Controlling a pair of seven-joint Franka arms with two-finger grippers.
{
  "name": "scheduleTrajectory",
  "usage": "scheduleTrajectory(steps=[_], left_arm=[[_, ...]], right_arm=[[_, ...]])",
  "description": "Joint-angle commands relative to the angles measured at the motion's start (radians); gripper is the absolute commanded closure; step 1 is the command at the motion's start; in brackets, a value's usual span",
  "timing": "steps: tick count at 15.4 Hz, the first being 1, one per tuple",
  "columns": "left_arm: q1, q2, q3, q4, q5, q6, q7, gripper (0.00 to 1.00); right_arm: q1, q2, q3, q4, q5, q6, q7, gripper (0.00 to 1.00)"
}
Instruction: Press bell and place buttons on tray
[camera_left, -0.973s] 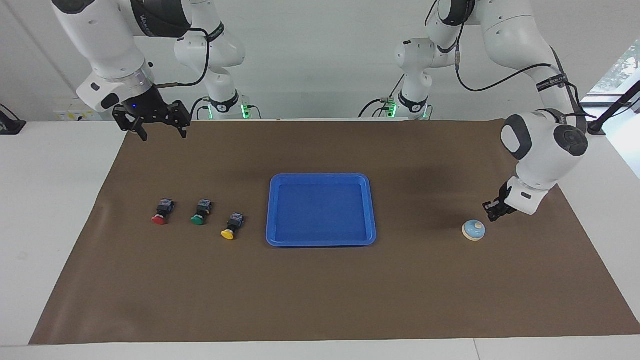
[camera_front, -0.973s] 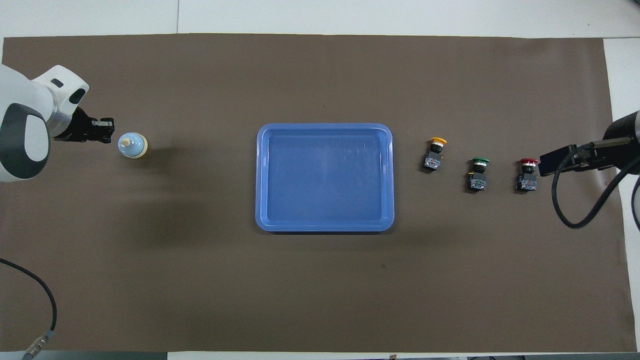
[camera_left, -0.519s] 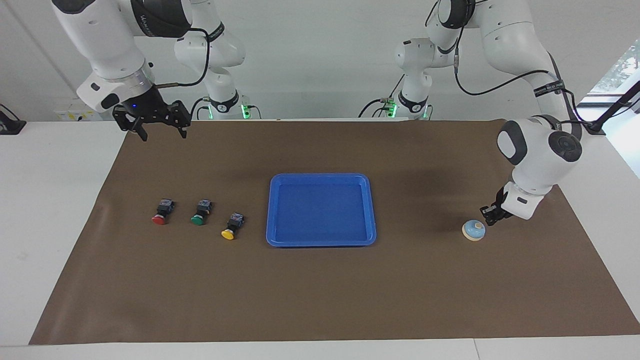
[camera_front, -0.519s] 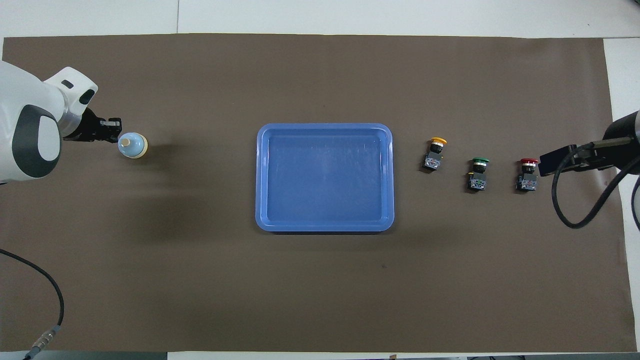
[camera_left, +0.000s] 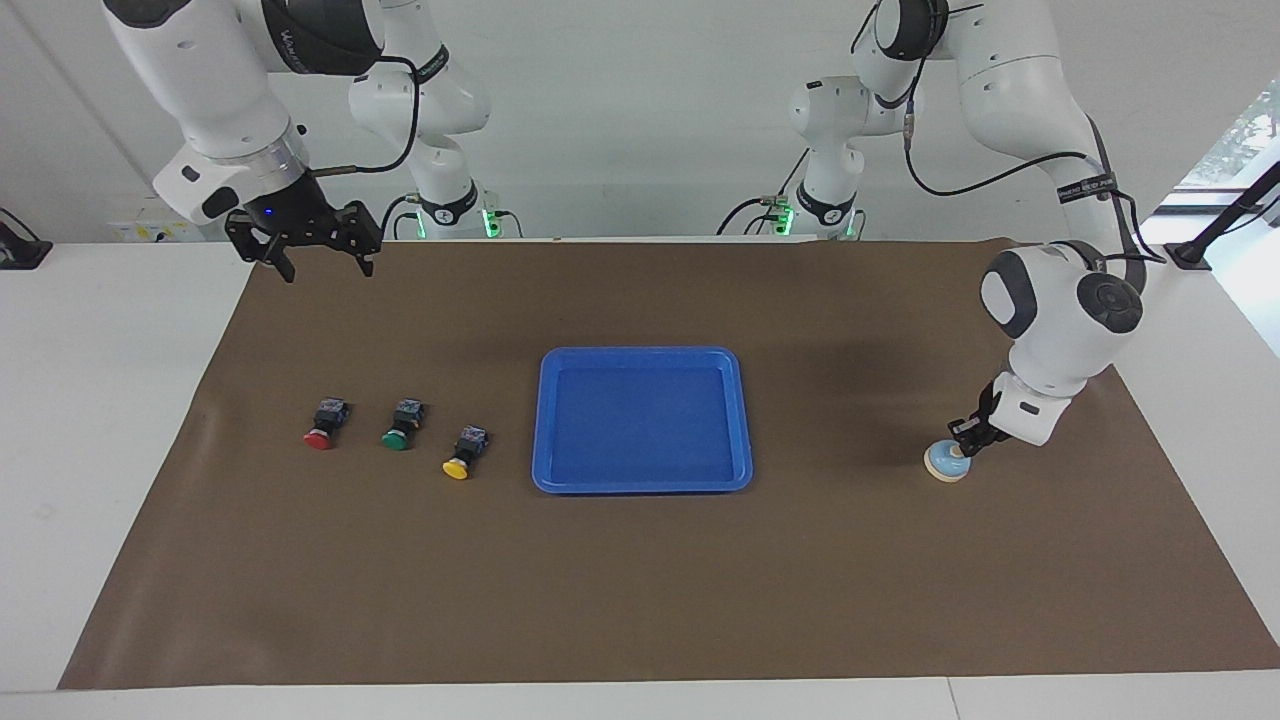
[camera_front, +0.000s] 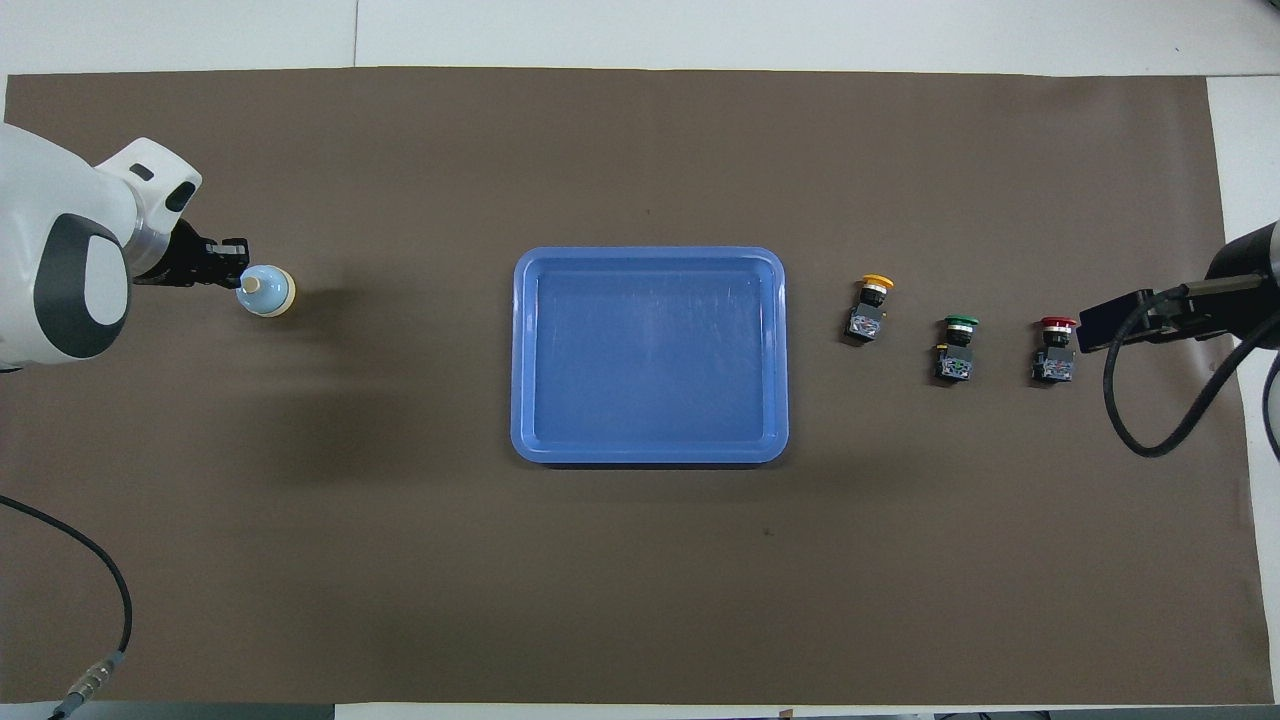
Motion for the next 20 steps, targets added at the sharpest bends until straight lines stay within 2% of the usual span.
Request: scheduleTrajectory(steps=[1, 5, 7, 9, 13, 16, 17, 18, 19, 20], left_arm=[[-0.023, -0.01, 0.008, -0.022, 0.013, 0.024, -0.023, 1.0], [-0.022, -0.013, 0.008, -0.046, 0.013, 0.043, -0.026, 1.0], [-0.022, -0.013, 0.008, -0.085, 0.013, 0.115, -0.025, 1.0], [-0.019, -0.013, 0.008, -0.074, 0.013, 0.1, -0.023, 1.0], [-0.009, -0.016, 0.008, 0.054, 0.013, -0.07, -0.018, 1.0], [-0.008, -0.064, 0.017, 0.162, 0.013, -0.238, -0.002, 1.0], [-0.002, -0.085, 0.019, 0.179, 0.013, -0.265, 0.003, 0.91], [0.0, -0.108, 0.019, 0.177, 0.015, -0.268, 0.009, 0.4], [-0.009, -0.126, 0.017, 0.174, 0.016, -0.274, 0.026, 0.0], [-0.012, -0.145, 0.017, 0.174, 0.017, -0.289, 0.029, 0.0]], right_arm=[[-0.012, -0.008, 0.006, -0.005, -0.009, -0.009, -0.023, 0.0], [-0.012, -0.008, 0.006, -0.005, -0.009, -0.009, -0.023, 0.0], [-0.012, -0.01, 0.006, -0.005, -0.009, -0.009, -0.023, 0.0], [-0.012, -0.008, 0.007, -0.007, -0.009, -0.011, -0.023, 0.0], [-0.012, -0.01, 0.006, -0.005, -0.009, -0.011, -0.023, 0.0], [-0.012, -0.01, 0.006, -0.007, -0.009, -0.009, -0.023, 0.0], [-0.012, -0.01, 0.007, -0.005, -0.009, -0.009, -0.023, 0.0], [-0.012, -0.01, 0.007, -0.005, -0.009, -0.009, -0.023, 0.0], [-0.012, -0.01, 0.007, -0.005, -0.009, -0.009, -0.023, 0.0], [-0.012, -0.008, 0.006, -0.005, -0.009, -0.009, -0.023, 0.0]])
